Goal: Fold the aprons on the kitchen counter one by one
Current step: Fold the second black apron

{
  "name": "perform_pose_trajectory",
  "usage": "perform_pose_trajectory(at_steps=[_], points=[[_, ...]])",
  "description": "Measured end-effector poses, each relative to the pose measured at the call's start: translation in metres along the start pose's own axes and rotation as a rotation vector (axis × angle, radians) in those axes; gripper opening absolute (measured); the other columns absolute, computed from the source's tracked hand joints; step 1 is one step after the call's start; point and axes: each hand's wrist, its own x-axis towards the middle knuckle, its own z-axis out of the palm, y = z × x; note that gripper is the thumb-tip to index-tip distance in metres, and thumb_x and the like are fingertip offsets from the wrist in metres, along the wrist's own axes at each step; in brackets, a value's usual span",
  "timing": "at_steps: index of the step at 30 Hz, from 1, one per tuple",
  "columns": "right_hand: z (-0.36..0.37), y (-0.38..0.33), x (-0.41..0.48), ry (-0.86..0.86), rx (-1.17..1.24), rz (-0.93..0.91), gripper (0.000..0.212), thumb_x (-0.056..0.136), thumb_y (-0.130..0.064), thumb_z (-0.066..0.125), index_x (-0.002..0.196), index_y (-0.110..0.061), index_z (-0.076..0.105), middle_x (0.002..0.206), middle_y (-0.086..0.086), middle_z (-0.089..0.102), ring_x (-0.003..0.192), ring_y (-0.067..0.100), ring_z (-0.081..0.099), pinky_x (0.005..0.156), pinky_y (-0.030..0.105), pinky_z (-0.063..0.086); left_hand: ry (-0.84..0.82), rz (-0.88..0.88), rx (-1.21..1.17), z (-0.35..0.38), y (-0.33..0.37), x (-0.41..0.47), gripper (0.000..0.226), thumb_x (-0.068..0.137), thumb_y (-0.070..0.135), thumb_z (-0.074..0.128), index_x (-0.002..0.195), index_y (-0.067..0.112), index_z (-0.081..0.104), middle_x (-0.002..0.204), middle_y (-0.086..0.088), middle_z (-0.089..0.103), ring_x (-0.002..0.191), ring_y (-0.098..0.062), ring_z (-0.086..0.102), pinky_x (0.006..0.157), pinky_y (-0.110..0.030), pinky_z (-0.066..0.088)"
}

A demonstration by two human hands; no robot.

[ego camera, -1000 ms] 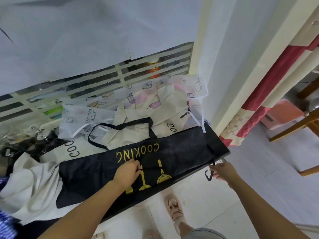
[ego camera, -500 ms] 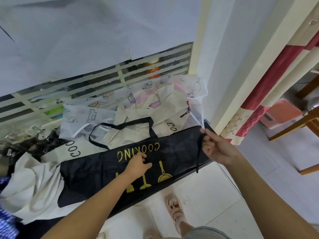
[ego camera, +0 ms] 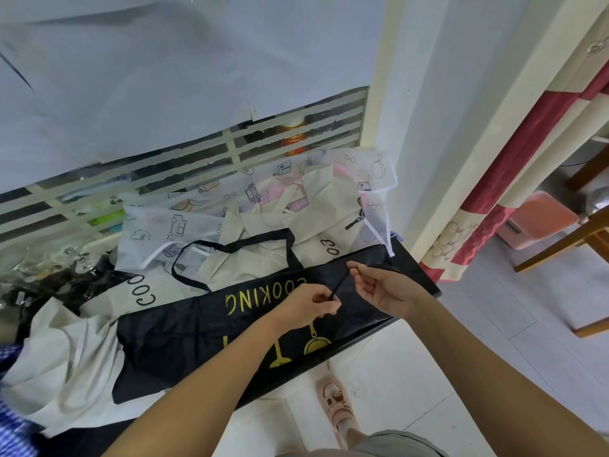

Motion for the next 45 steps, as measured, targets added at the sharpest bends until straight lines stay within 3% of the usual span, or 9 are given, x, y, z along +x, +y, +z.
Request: perform_pose_trajectory(at_steps=[5,9,15,20,32,35,39,43,45], points=[[-0.048,-0.010,0.002,0.349,-0.695,-0.021,0.033,0.088,-0.034,0.065,0.084,-0.001,0.065,0.053,-0.001,0.039,0.047,0.009,0.033,0.049,0.020,0.030,0.127,0.026,0.165,-0.030,-0.016,-0.001,0.012,0.091,0.028,0.063,0.093,0.020,0.071,0.082,0.006,0.070,0.079,-0.007,0.064,0.080,-0.022,0.050],[-0.081,-0.013,0.015,0.709,-1.137,-0.267,0.050,0.079,-0.044,0.072,0.054,-0.011,0.043,0.052,0.002,0.039,0.053,0.016,0.045,0.059,0.026,0.038,0.085,-0.008,0.384,-0.033,-0.030,0.001,0.022,0.091,0.034,0.062,0.087,0.016,0.073,0.081,-0.002,0.070,0.078,-0.016,0.064,0.077,-0.023,0.046],[-0.086,-0.013,0.049,0.670,-1.327,-0.111,0.096,0.058,-0.063,0.078,0.129,-0.009,0.042,0.122,0.014,0.050,0.111,0.032,0.053,0.095,0.044,0.048,0.057,-0.015,0.741,-0.024,-0.036,0.014,0.029,0.097,0.031,0.053,0.118,0.014,0.065,0.113,-0.005,0.061,0.103,-0.021,0.058,0.088,-0.029,0.044],[-0.067,-0.006,0.061,0.686,-1.511,-0.094,0.096,0.065,-0.037,0.087,0.139,-0.009,0.032,0.134,0.016,0.043,0.124,0.036,0.042,0.102,0.047,0.041,0.092,0.050,0.812,-0.035,-0.035,0.012,0.033,0.095,0.023,0.056,0.127,0.017,0.057,0.123,-0.002,0.055,0.110,-0.020,0.056,0.096,-0.031,0.043],[-0.070,-0.031,0.043,0.400,-1.433,0.000,0.074,0.074,-0.036,0.080,0.131,-0.004,0.044,0.118,0.009,0.055,0.103,0.026,0.056,0.083,0.031,0.047,-0.013,0.034,0.920,-0.027,-0.070,0.003,0.023,0.092,0.023,0.061,0.113,0.013,0.057,0.126,-0.001,0.039,0.099,-0.020,0.057,0.090,-0.030,0.046],[-0.068,-0.039,0.035,0.331,-1.263,0.055,0.051,0.080,-0.048,0.071,0.108,-0.015,0.043,0.080,0.009,0.051,0.056,0.013,0.038,0.047,0.019,0.032,0.020,-0.031,0.866,-0.023,-0.071,0.004,0.027,0.089,0.028,0.065,0.110,0.013,0.054,0.120,-0.002,0.041,0.095,-0.020,0.057,0.087,-0.031,0.047],[-0.068,-0.042,0.032,0.368,-1.173,-0.064,0.037,0.085,-0.028,0.070,0.072,-0.010,0.041,0.061,0.006,0.033,0.047,0.013,0.027,0.046,0.021,0.024,0.046,-0.050,0.809,-0.021,-0.070,0.006,0.024,0.091,0.024,0.063,0.109,0.012,0.053,0.113,-0.004,0.051,0.098,-0.021,0.057,0.086,-0.030,0.044],[-0.047,-0.052,0.007,0.145,-0.910,0.071,0.015,0.090,-0.004,0.059,0.104,0.002,0.058,0.053,0.001,0.048,0.041,0.009,0.039,0.040,0.016,0.036,0.092,-0.029,0.779,-0.019,-0.078,0.001,0.019,0.091,0.014,0.058,0.110,0.012,0.055,0.110,-0.003,0.051,0.101,-0.021,0.057,0.088,-0.029,0.045],[-0.030,-0.058,-0.008,-0.020,-0.867,0.113,0.023,0.091,-0.003,0.058,0.114,-0.002,0.058,0.086,0.008,0.072,0.073,0.020,0.070,0.068,0.028,0.057,0.111,-0.019,0.755,-0.020,-0.080,-0.003,0.022,0.090,0.012,0.058,0.112,0.012,0.056,0.106,0.000,0.048,0.102,-0.021,0.057,0.088,-0.027,0.044]])
